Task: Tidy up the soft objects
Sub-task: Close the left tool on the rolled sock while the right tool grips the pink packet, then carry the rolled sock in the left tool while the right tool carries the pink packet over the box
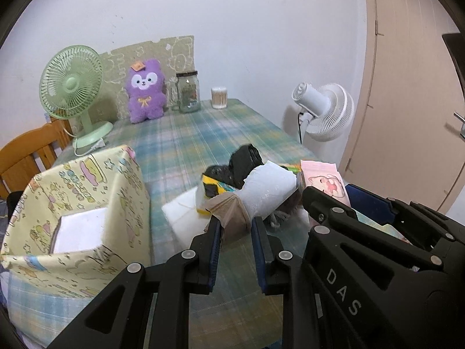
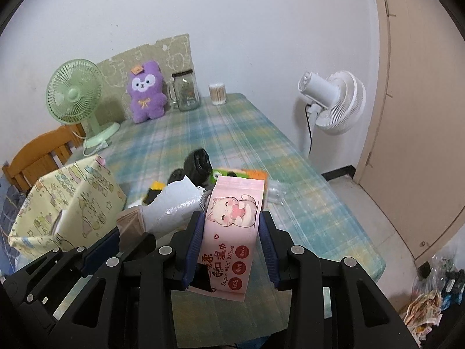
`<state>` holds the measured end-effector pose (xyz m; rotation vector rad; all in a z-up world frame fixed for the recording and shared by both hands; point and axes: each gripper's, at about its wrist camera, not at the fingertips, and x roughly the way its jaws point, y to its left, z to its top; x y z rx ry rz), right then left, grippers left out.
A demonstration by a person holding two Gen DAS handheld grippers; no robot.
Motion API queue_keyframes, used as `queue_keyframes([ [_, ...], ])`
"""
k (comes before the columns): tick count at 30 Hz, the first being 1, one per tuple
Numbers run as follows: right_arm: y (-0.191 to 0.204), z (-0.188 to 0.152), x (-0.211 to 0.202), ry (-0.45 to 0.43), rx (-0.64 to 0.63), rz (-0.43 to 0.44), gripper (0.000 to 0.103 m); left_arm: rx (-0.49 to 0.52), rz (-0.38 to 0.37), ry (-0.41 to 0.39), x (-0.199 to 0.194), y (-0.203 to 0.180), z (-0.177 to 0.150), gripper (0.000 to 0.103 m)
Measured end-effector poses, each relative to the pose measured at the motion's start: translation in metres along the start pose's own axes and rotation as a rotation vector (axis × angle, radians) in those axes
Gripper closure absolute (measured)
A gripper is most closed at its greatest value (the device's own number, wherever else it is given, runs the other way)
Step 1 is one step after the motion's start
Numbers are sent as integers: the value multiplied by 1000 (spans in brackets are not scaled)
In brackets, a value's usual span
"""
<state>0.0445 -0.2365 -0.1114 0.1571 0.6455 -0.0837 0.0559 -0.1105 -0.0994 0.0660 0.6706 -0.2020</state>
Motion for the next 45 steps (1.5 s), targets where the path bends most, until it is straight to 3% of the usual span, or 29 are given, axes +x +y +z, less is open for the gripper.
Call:
queue_keyframes([
  [26,42,51,-32,-118,-62,62,61,-58,51,-104,-36,36,44,83],
  [45,103,61,-27,-119,-100,125,61,-102,105,-114,-47,96,47,83],
])
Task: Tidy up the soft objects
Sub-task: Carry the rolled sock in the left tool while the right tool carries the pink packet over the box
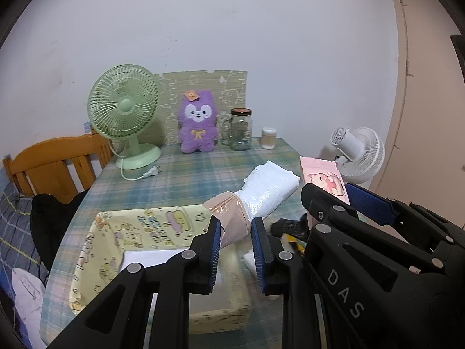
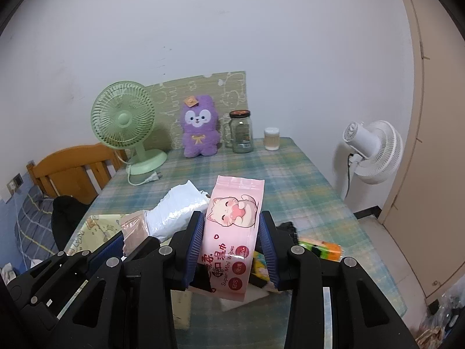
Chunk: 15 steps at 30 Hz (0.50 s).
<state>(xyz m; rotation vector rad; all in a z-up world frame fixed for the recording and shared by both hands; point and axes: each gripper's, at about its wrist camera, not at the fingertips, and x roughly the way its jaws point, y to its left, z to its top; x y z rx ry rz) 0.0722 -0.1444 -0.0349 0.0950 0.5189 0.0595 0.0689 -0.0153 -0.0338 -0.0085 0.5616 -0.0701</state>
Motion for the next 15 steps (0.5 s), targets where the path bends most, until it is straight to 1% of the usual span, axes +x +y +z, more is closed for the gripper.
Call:
queue_keyframes([
  [15,55,-5,29,45,-45,71,61,-42,70,26,8,53,-9,83],
])
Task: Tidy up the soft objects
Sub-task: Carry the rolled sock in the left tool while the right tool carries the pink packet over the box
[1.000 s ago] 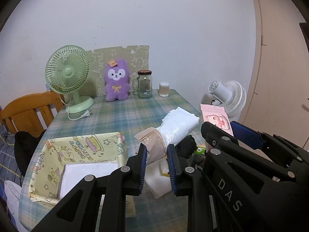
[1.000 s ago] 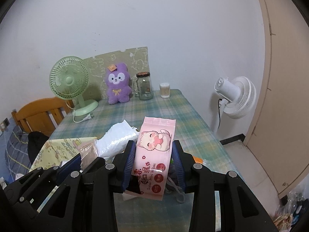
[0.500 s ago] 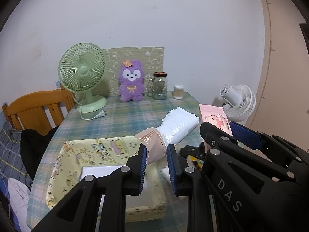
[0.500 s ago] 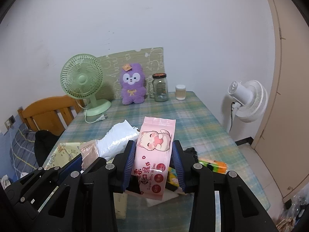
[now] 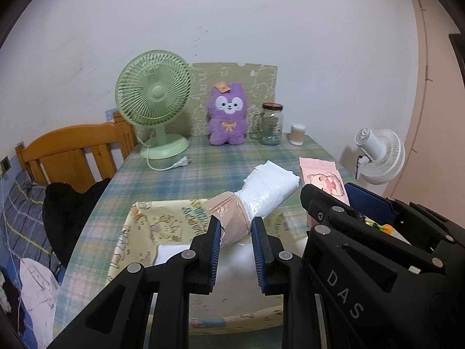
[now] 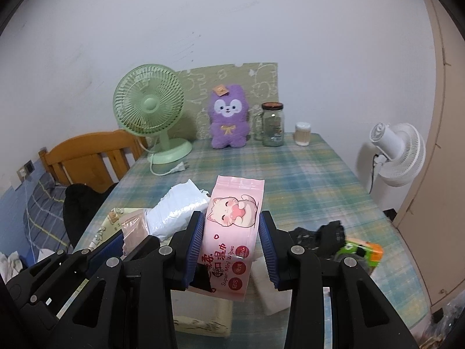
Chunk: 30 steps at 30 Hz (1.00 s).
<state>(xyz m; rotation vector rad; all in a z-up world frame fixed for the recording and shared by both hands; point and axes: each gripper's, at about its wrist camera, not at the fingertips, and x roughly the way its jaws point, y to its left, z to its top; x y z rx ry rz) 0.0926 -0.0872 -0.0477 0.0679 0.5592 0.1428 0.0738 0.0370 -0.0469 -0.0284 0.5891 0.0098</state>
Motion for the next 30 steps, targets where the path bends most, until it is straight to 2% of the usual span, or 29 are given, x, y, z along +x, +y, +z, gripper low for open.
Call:
queue_keyframes([
  [13,34,-16,39,92,-31,70,61,-34,89,90,26,40,-18,82],
  [20,43,-24,55,137,-51,78,61,-54,114,144,42,51,-28,80],
  [23,45,-27,61,154,-53,80,61,-53,125,157,47,54,-32,77],
  [25,47,-28,66,163,-56,80,61,-58,131,168,49,56,-33,70],
  [30,47,-30,74,185,-58,84,61,-59,138,174,52,58,-35,62],
])
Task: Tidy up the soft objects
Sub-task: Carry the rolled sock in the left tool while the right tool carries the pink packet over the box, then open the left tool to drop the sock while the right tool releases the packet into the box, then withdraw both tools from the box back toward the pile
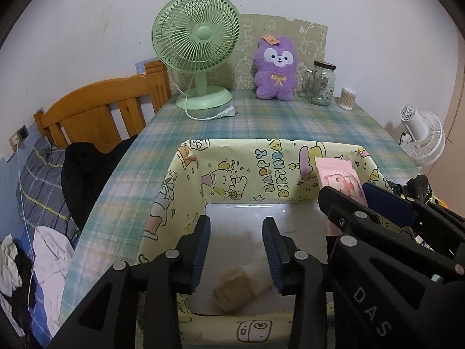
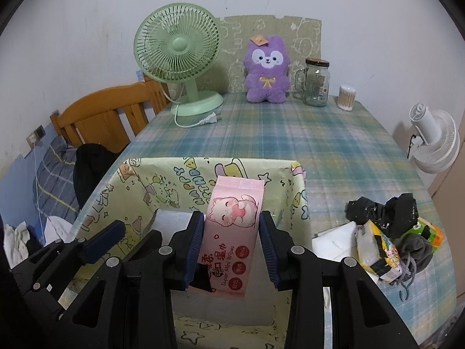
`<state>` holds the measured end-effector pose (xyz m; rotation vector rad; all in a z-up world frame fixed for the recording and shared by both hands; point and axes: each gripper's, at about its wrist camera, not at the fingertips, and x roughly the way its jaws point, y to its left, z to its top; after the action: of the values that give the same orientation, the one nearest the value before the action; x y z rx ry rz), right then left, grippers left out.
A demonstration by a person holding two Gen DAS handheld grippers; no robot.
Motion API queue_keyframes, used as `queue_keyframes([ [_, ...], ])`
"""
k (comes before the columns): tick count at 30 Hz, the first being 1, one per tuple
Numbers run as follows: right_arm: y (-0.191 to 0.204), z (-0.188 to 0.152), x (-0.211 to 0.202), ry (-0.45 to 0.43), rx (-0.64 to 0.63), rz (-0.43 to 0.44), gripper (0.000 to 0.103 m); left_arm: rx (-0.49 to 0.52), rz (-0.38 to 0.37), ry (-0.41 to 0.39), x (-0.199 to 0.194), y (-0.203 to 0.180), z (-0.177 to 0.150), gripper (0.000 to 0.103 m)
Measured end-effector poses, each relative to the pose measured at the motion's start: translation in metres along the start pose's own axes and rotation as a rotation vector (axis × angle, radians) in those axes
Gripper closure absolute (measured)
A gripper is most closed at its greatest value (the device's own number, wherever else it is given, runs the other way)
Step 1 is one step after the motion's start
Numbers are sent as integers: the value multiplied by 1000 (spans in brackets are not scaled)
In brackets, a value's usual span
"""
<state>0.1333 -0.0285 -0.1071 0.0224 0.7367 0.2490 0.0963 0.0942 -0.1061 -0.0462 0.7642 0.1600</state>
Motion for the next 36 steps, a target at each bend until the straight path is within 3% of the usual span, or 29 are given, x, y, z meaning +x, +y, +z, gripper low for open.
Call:
queue_keyframes([
  [3,-1,0,4,16,1,-2,60,2,-5,3,2,0,1,48],
  [12,-3,1,5,27,-12,13,58,8,-11,6,2,-2,2,40],
  [15,-3,2,3,22,-20,12,43,10,-10,6,1,-3,2,37],
  [21,-2,3,-8,-8,-35,0,29,6,-16,-6,-6,-4,5,32],
  [36,-12,11,-49,-94,-33,-12,16,21,-36,-90,-39,-20,13,17],
])
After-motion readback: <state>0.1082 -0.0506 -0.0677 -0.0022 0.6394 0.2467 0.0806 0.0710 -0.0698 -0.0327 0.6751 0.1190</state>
